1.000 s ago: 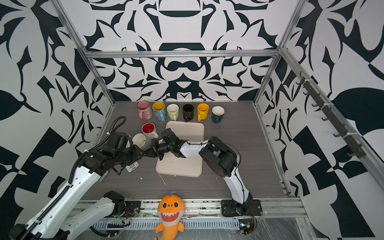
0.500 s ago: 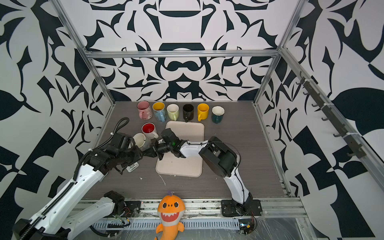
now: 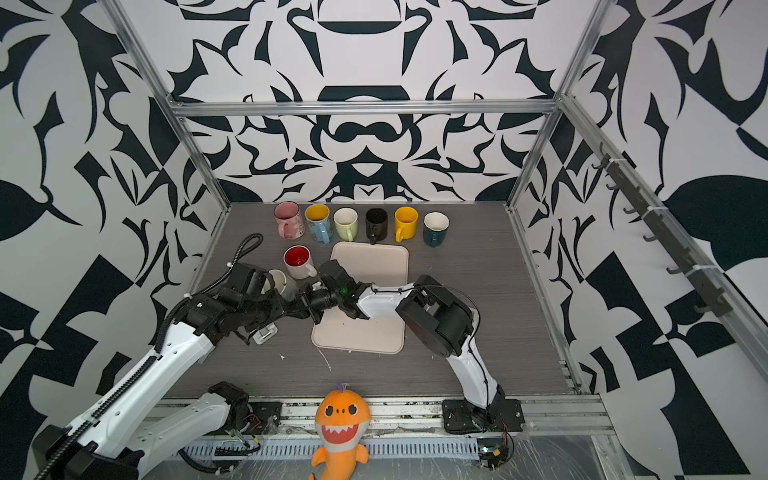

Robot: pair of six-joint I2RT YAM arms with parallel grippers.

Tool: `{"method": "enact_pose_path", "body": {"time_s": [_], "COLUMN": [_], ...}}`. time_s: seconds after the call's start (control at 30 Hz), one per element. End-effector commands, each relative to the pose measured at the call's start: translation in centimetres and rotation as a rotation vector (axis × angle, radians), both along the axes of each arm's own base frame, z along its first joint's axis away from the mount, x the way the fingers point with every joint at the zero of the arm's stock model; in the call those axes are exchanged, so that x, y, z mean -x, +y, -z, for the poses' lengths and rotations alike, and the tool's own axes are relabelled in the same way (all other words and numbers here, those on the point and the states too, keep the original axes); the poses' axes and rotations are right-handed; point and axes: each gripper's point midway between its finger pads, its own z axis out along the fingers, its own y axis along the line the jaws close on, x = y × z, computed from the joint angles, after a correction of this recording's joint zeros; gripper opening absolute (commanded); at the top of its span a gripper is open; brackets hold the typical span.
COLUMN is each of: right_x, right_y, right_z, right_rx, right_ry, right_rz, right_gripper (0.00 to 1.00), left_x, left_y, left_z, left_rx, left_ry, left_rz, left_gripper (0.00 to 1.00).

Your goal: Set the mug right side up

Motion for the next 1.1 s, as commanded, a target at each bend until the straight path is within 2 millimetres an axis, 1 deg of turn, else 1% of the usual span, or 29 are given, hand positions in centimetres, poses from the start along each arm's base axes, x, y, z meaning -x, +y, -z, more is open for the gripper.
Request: {"method": "enact_pose_path", "body": {"time_s": [0.0,0.2,0.37,0.47,0.67,0.73,0.77,1.0,1.07], "right_x": [0.0,0.3,0.5,0.7,1.0,1.1,1.2,1.1,1.1], "right_y": [0.9,1.1,1.4,1.5,1.7,1.7,1.8,1.6,1.6], "right_z": [-5.5,-5.7,-5.7,-5.7,-5.9,-5.8,-5.8,-5.3,-4.9], "right_rx": [-0.160,-0.169,-0.177,-0.184,-0.192,-0.195,-0.199,-0.217,-0.214], "right_ry": [-0.118,-0.118,-0.109,-0.103,-0.099,-0.096,-0.092,-0.063,-0.052], "right_rz": [-0.023,-0.035,-0.039,-0.043,-0.053,-0.053,-0.054,-0.032,-0.028], "right_gripper": [0.00,0.00,0.00,0.00,0.00,0.00,0.00,0.00,0.00], "left_x": [0.7,1.0,0.7,0.5,0.6,0.6,0.6,1.0,1.1], "left_y": [0.9,1.4,1.4,1.6,1.6,1.5,1.4,1.0,0.9], "left_z": [1.2,1.8,1.7,1.6,2.0,2.1,2.1,2.3,2.4], "left_rx": [-0.050,-0.075,-0.089,-0.101,-0.110,-0.110,-0.110,-0.116,-0.127], "left_ry": [0.032,0.053,0.049,0.042,0.054,0.060,0.062,0.085,0.093], "left_rz": [-0.015,-0.020,-0.017,-0.020,-0.013,-0.007,0.000,0.053,0.068], "left_gripper": [0.35,0.33,0.32,0.25,0.13,0.06,0.00,0.00,0.00]}}
